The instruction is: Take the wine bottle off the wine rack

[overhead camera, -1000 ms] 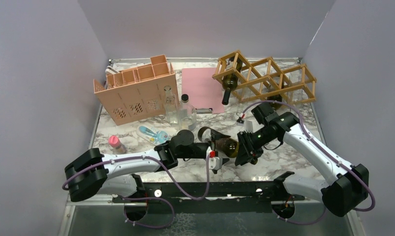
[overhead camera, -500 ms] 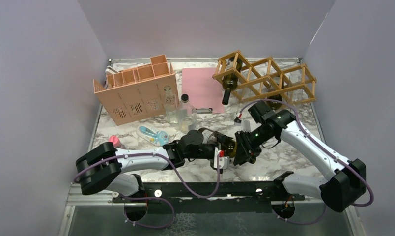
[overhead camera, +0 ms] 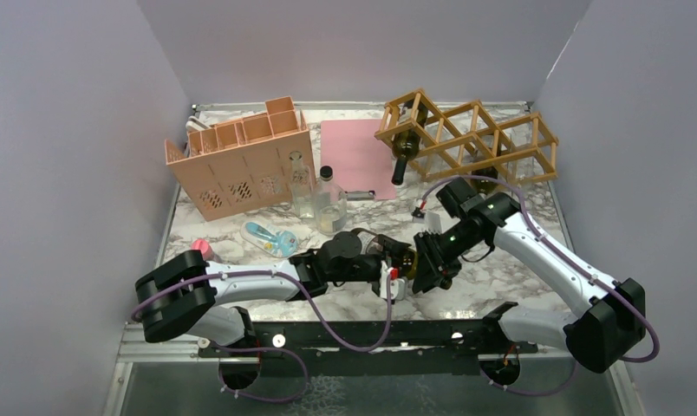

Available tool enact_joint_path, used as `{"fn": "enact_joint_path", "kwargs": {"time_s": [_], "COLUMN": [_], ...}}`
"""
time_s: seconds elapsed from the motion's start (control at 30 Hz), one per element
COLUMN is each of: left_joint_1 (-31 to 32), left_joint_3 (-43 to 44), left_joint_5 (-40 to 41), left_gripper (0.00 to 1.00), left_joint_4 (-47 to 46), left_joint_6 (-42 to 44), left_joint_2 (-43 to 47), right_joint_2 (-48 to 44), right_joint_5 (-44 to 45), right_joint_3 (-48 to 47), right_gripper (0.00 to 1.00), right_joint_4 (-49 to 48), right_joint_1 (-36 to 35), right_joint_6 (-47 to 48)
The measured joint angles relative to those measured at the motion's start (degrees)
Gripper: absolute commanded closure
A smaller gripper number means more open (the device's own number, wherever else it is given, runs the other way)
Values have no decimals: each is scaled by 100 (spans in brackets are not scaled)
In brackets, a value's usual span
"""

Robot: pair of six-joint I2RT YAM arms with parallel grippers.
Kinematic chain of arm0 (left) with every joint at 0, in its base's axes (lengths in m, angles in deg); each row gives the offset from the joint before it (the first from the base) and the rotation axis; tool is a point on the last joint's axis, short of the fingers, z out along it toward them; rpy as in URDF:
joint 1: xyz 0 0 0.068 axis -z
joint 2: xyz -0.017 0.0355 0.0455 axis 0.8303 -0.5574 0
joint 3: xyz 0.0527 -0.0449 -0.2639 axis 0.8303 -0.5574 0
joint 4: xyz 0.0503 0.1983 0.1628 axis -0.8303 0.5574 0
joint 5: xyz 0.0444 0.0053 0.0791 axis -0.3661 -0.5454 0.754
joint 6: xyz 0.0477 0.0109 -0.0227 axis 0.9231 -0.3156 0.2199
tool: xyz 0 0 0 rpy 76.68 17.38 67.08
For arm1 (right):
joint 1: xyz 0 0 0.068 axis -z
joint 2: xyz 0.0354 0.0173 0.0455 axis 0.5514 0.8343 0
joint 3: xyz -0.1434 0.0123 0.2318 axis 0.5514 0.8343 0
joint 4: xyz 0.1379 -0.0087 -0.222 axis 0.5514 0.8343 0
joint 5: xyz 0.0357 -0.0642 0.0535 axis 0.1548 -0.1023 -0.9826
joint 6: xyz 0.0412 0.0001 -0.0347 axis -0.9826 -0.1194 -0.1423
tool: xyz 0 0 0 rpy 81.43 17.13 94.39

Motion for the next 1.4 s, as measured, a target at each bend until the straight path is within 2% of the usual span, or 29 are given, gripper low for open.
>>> {"fn": "enact_joint_path", "kwargs": {"time_s": [0.23, 0.33, 0.47, 0.7, 0.97, 1.07, 1.2, 1.4], "left_joint_1": [44, 66, 63, 66, 68, 66, 66, 66], "left_joint_3": [-13, -57, -98, -127, -396, -516, -560, -560], "left_joint_5": [160, 254, 398, 658, 1460, 1937, 2522, 2973], "left_gripper": [44, 44, 47, 48, 51, 51, 51, 51], "left_joint_4": [92, 101, -94, -264, -721, -946, -1088, -1119], "left_joint_6": [-234, -385, -595, -837, -1244, -1545, -1908, -2127], "left_joint_2": [-7, -11, -11, -7, 208, 315, 378, 396], "right_joint_2": [-2, -20, -103, -348, -1202, -1878, -2579, -1993], "right_joint_5": [26, 94, 273, 1014, 2583, 3171, 3252, 2892], "right_joint_3": [-72, -160, -179, -828, -1386, -1126, -522, 61], "right_gripper": [36, 18, 1, 0, 0, 0, 0, 6], "right_joint_4": [-94, -227, -345, -378, -1110, -1808, -2656, -3528], "right_joint_1": [0, 2, 0, 0, 0, 2, 0, 0], "right_joint_6": [-28, -87, -173, -431, -872, -955, -949, -944]}}
